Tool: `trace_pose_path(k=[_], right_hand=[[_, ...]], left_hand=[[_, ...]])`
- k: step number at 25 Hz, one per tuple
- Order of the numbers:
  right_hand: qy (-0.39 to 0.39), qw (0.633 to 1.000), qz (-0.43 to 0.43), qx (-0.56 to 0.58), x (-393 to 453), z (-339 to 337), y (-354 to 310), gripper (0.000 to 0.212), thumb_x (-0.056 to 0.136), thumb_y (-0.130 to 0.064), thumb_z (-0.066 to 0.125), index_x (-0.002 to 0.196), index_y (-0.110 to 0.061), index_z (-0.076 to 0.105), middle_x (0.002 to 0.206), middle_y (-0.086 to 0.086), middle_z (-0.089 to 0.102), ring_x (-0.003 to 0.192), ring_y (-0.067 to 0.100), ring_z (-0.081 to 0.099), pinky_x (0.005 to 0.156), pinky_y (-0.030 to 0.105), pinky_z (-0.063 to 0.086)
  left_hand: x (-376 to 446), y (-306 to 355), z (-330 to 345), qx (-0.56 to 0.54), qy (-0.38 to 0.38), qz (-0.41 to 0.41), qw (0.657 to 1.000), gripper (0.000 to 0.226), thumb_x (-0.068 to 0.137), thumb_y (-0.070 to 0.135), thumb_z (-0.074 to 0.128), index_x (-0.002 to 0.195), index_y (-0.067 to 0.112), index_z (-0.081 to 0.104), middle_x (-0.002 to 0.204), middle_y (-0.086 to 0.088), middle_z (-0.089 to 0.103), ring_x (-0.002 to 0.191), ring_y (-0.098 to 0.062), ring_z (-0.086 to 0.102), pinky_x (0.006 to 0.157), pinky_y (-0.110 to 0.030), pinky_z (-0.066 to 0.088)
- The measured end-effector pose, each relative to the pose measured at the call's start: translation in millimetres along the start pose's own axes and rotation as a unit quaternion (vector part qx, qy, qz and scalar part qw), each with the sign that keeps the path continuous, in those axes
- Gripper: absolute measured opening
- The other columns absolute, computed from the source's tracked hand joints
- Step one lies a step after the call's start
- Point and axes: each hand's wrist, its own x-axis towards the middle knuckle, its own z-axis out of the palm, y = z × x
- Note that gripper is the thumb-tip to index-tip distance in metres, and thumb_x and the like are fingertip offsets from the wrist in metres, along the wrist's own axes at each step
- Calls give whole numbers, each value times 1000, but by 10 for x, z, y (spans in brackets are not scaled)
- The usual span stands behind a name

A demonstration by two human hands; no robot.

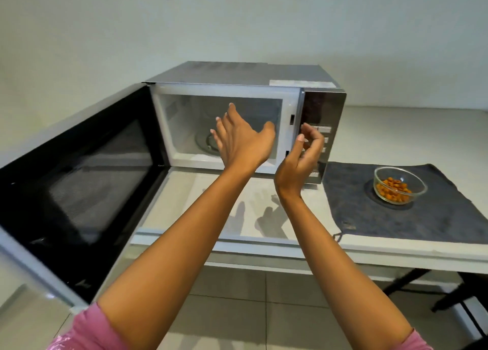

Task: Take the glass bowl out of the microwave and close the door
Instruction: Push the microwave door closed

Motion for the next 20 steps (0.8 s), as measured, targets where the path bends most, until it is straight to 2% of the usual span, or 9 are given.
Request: trace_pose_path(k=[2, 3, 5, 7, 10, 12, 16, 18, 20], right_hand=[[-26, 999, 11, 17, -140, 98, -62, 24, 102, -12, 43, 123, -9, 55, 120, 3, 61, 110, 8, 58, 96, 16, 45], [-37, 999, 12, 24, -205, 146, -103, 24, 102, -12, 43, 123, -8, 55, 120, 1, 60, 110, 7, 58, 96, 15, 45], [-52, 998, 17, 36, -302, 227, -168, 25, 102, -13, 43, 122, -7, 56, 119, 1, 60, 109, 1, 57, 96, 13, 44], [-71, 996, 25, 53, -410, 293, -242, 26, 101, -13, 43, 122, -5, 56, 119, 4, 61, 108, 0, 57, 95, 12, 44], [-102, 992, 39, 68, -551, 370, -338, 27, 101, -15, 43, 122, -5, 56, 120, 10, 62, 108, 5, 58, 93, 11, 45], [-118, 989, 43, 79, -634, 413, -395, 26, 101, -15, 43, 122, -5, 56, 120, 12, 63, 107, 12, 59, 92, 13, 46], [-142, 984, 57, 94, -781, 507, -496, 21, 100, -17, 43, 117, -15, 56, 118, 10, 64, 106, 14, 59, 93, 21, 48], [-153, 981, 58, 101, -856, 556, -555, 19, 100, -16, 43, 114, -19, 56, 115, 8, 64, 102, 9, 59, 91, 20, 48], [-160, 980, 56, 107, -900, 602, -599, 20, 101, -15, 43, 114, -17, 58, 113, 7, 65, 99, 2, 58, 89, 16, 47]], left_hand=[[8, -64, -233, 119, 9, 19, 993, 85, 87, 51, 51, 154, 12, 17, 164, -13, 11, 151, -31, -7, 119, -50, -10], [-4, -100, -364, 203, 31, 36, 978, 84, 86, 55, 48, 153, 9, 22, 163, -16, 12, 150, -34, -8, 117, -53, -13], [-26, -143, -629, 375, 83, 55, 922, 86, 84, 60, 41, 150, 6, 28, 162, -21, 13, 148, -41, -10, 111, -61, -17], [-20, -193, -935, 466, 98, 14, 879, 90, 84, 63, 37, 153, 6, 23, 162, -22, 11, 147, -46, -9, 108, -68, -15], [51, -313, -1345, 489, 41, -97, 866, 92, 87, 65, 35, 156, 10, 8, 163, -19, 3, 146, -48, -11, 105, -76, -12], [61, -391, -1544, 499, 22, -141, 854, 88, 88, 61, 36, 156, 13, 8, 164, -18, 0, 146, -49, -11, 102, -79, -12], [19, -387, -1751, 503, 4, -171, 847, 87, 86, 56, 45, 155, 14, 12, 162, -23, 1, 145, -52, -1, 101, -82, -5], [35, -339, -1868, 499, -25, -178, 848, 88, 86, 59, 45, 156, 18, 11, 161, -24, 6, 145, -50, 4, 102, -82, 2], [97, -252, -2016, 472, -65, -182, 860, 90, 83, 65, 47, 155, 21, 15, 160, -20, 17, 144, -48, 15, 107, -76, 12]])
